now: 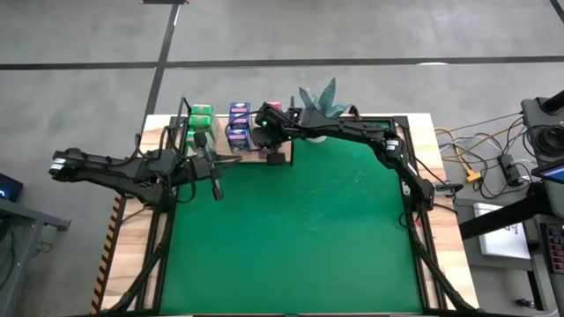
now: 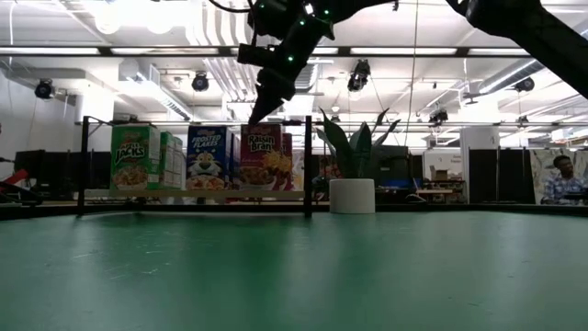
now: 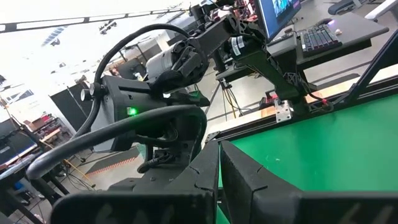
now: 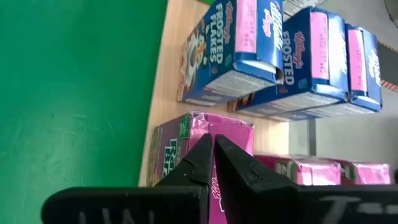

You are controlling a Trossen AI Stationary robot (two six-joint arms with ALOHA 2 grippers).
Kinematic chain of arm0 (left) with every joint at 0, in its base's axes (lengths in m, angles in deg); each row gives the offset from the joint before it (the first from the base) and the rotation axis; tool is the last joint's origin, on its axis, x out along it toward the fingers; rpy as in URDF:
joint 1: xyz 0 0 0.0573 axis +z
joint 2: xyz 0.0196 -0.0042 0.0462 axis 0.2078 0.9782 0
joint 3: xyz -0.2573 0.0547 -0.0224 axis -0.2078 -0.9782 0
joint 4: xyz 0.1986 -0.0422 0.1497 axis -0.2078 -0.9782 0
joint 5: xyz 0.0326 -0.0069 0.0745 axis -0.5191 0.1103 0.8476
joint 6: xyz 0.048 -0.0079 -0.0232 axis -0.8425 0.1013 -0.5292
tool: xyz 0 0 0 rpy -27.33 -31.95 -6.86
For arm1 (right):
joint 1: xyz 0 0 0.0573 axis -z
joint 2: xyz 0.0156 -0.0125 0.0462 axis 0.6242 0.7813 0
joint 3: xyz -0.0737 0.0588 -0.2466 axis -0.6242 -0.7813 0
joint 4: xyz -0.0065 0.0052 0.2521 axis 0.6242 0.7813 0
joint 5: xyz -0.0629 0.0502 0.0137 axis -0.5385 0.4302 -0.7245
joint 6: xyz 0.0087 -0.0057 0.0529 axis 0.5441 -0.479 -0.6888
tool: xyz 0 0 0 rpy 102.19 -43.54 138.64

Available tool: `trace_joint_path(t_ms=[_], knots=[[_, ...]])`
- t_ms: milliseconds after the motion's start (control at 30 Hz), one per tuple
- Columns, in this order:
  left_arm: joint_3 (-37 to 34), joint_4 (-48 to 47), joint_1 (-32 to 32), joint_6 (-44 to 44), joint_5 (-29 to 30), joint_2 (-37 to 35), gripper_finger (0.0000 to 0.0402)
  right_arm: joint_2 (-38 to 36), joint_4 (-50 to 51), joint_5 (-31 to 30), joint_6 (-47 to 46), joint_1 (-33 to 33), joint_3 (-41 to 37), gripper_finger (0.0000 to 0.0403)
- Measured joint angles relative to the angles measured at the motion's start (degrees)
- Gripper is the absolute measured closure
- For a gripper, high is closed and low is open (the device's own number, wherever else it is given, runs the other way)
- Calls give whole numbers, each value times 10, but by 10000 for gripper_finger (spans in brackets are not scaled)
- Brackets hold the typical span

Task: Stack cereal on shelf
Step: Put the pink cereal box on the shelf aligned with the other pink cereal boxes

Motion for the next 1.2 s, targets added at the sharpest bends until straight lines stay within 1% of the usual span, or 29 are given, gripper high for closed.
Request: trace_joint_path(t_ms=[100,733,1200], knots=[[0,-2,0,2,0,0,402,-1,5,-7,2,0,0,392],[0,-6,0,11,0,0,402,-11,37,-8,1,0,-1,392],[0,-7,0,11,0,0,402,-11,42,-8,-7,0,-1,392]])
